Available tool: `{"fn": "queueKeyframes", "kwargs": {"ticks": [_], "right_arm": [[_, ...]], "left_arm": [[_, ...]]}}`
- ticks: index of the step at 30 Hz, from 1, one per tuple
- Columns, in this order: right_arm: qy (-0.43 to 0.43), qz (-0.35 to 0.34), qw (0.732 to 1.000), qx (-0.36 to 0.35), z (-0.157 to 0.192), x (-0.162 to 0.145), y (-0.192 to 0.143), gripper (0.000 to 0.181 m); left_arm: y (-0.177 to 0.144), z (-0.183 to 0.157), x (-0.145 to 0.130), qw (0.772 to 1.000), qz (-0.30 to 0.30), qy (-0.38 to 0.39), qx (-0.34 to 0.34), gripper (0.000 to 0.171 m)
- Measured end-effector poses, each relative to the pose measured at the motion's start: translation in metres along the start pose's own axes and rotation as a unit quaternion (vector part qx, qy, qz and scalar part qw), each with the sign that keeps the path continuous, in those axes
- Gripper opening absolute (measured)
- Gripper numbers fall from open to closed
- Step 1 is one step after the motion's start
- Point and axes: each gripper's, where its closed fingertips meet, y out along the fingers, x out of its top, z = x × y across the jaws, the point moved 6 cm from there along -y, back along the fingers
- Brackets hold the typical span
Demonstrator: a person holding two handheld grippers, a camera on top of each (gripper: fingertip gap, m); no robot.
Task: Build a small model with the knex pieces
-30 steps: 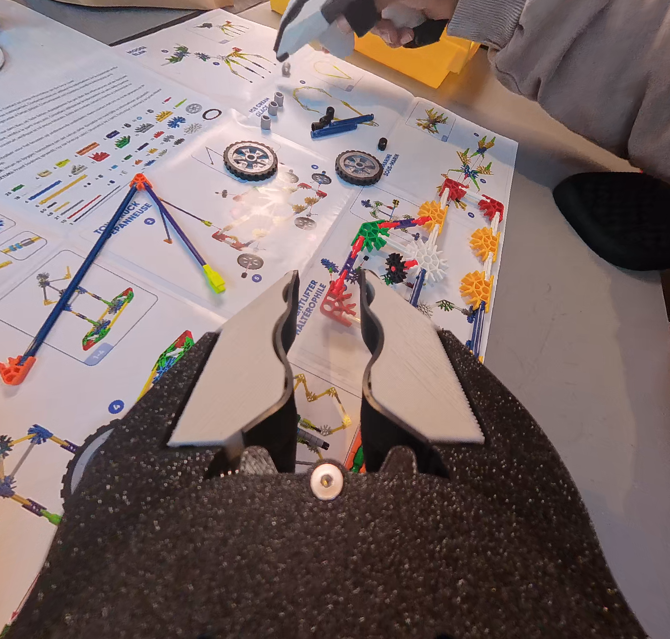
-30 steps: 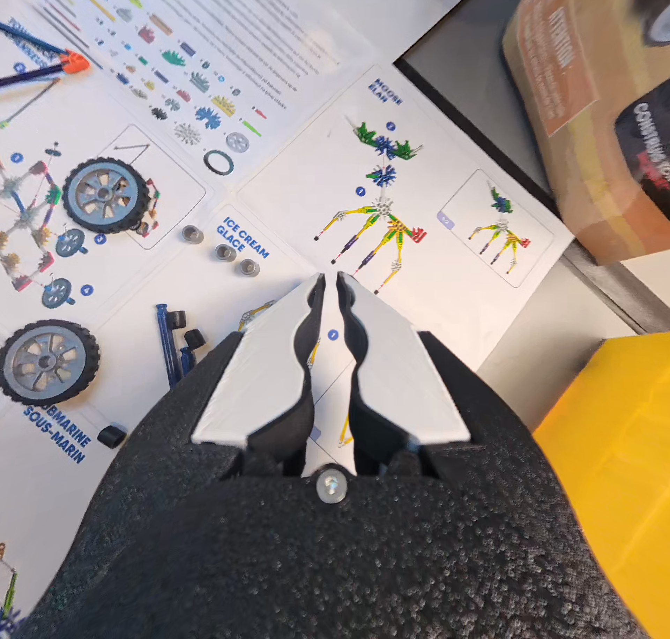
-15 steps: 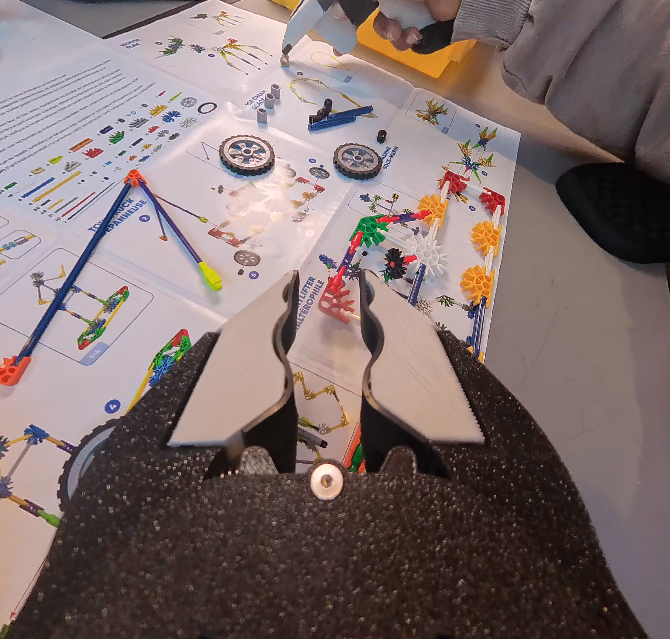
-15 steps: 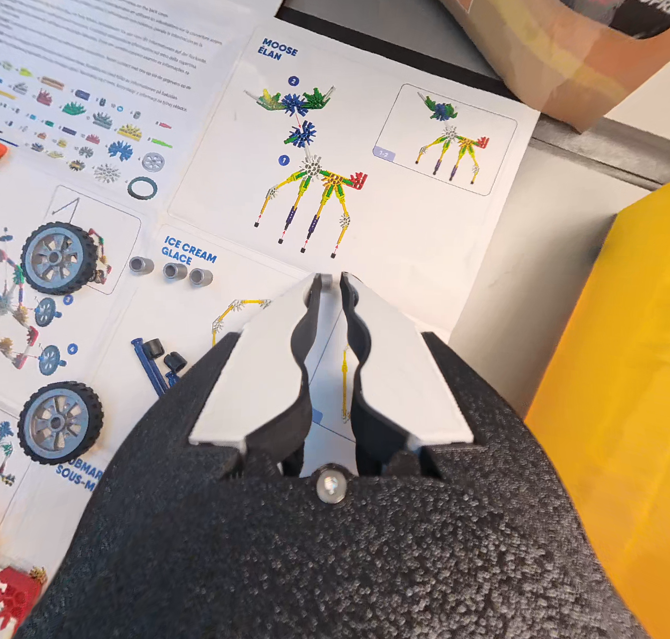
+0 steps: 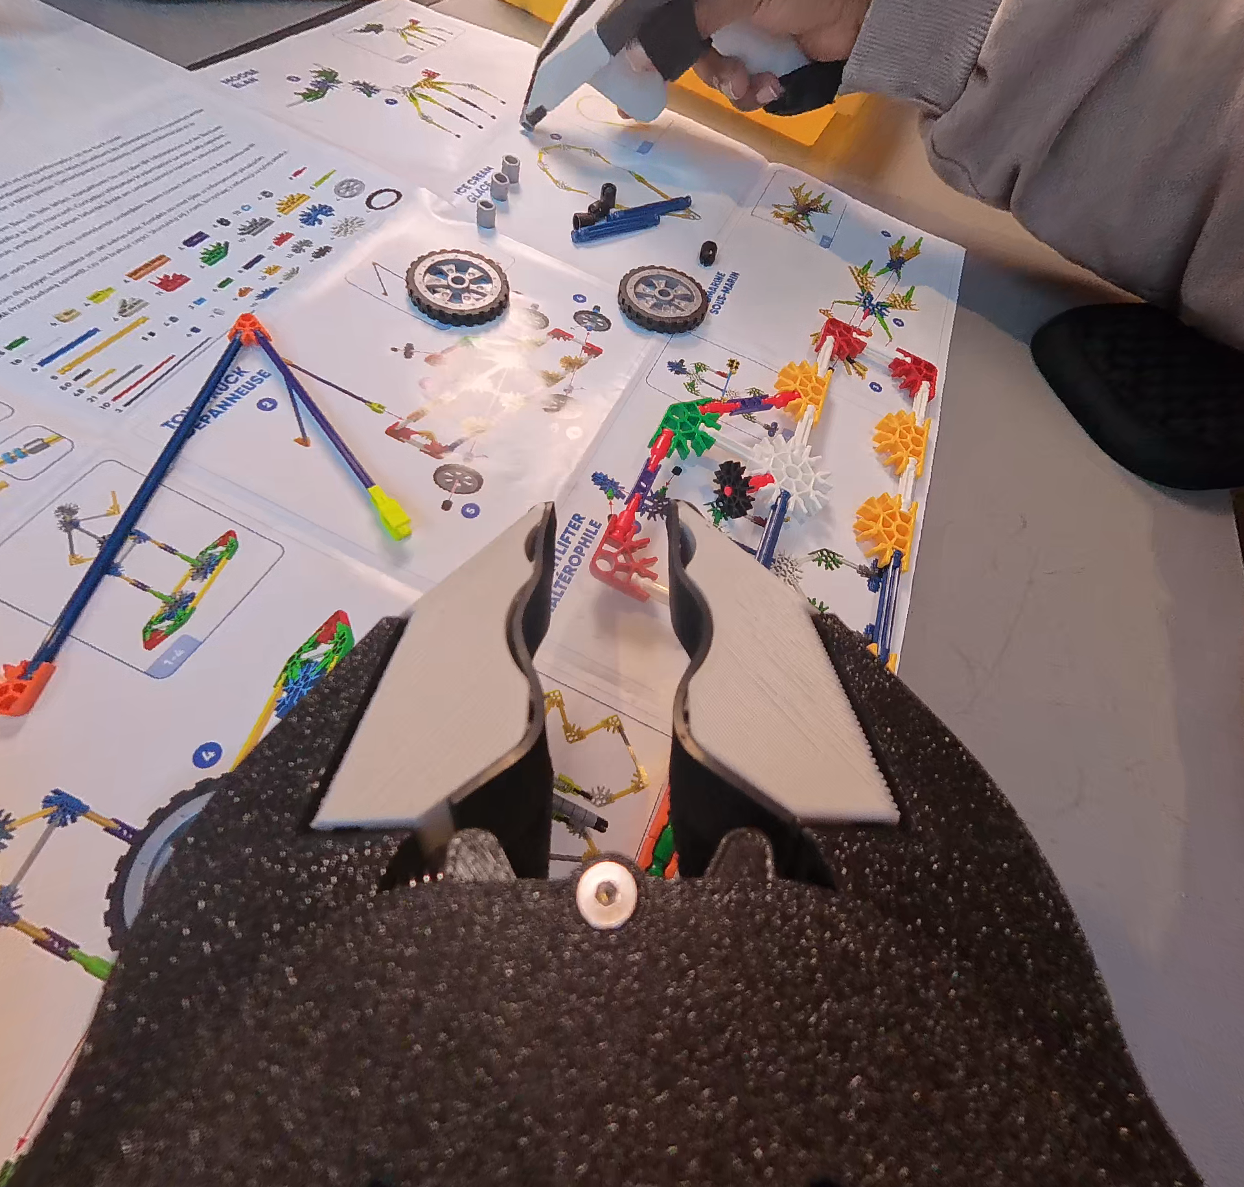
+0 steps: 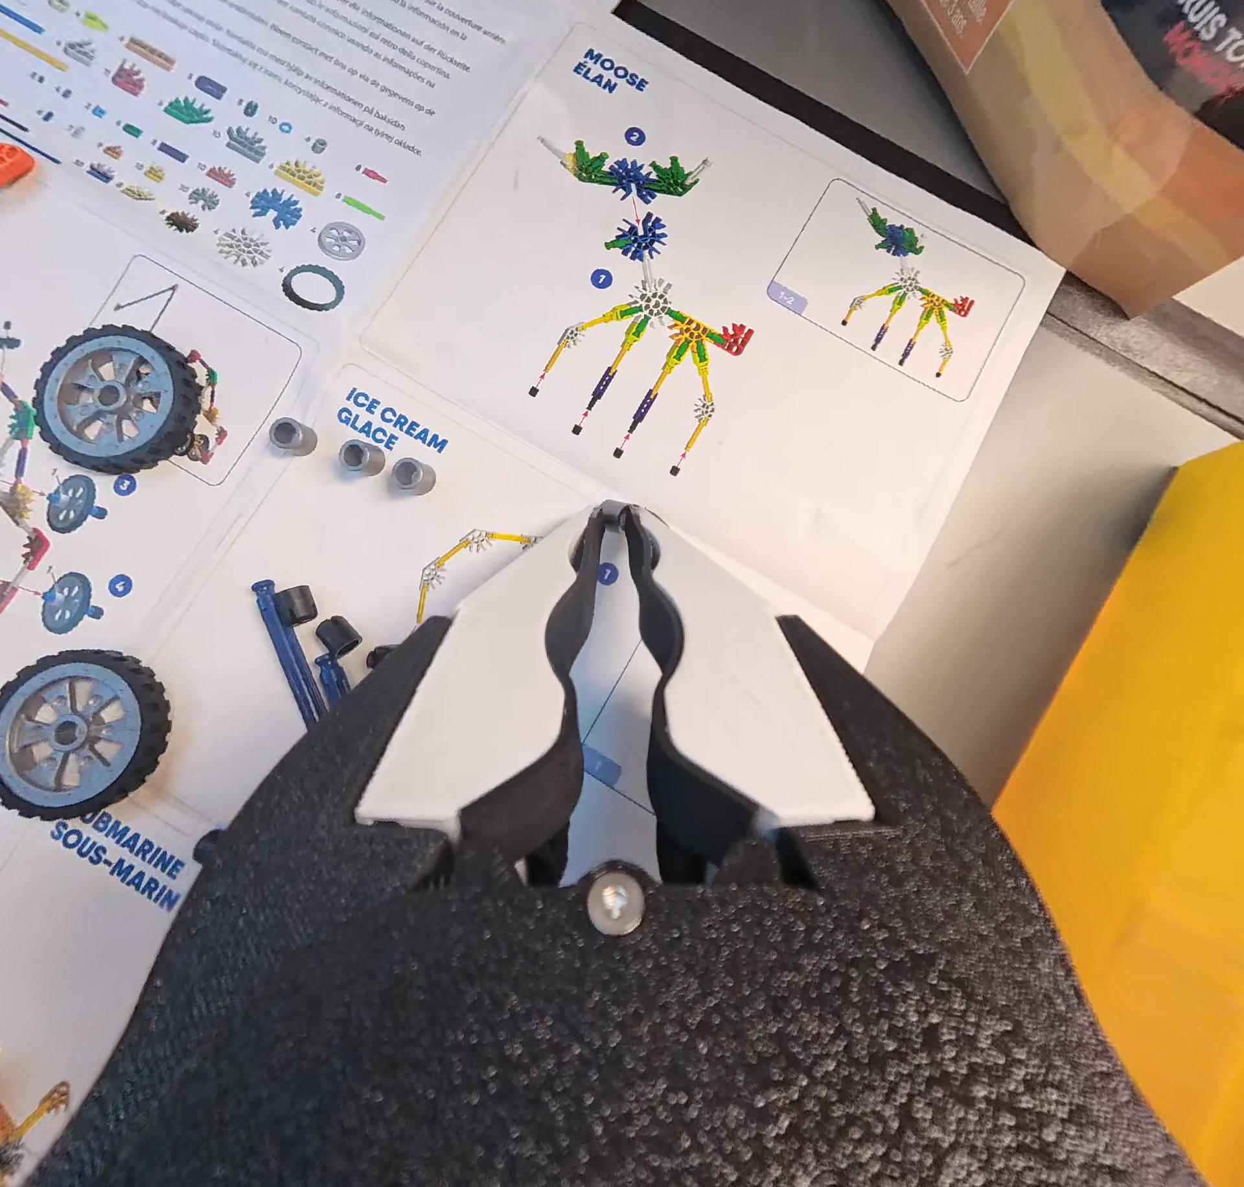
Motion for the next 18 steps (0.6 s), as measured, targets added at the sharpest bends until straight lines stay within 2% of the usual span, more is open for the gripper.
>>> {"fn": "queueKeyframes", "kwargs": {"ticks": [4, 12, 18], "right_arm": [[-0.024, -0.004, 1.000, 0.002, 0.003, 0.001, 0.001, 0.006], [-0.158, 0.007, 0.987, -0.039, 0.017, 0.002, -0.001, 0.007], [-0.111, -0.008, 0.993, -0.022, 0.012, 0.002, -0.002, 0.017]], "left_arm": [[0.000, 0.000, 0.000, 1.000, 0.001, 0.001, 0.001, 0.031], [0.000, 0.000, 0.000, 1.000, 0.000, 0.000, -0.001, 0.031], [0.000, 0.000, 0.000, 1.000, 0.001, 0.000, -0.001, 0.031]]}}
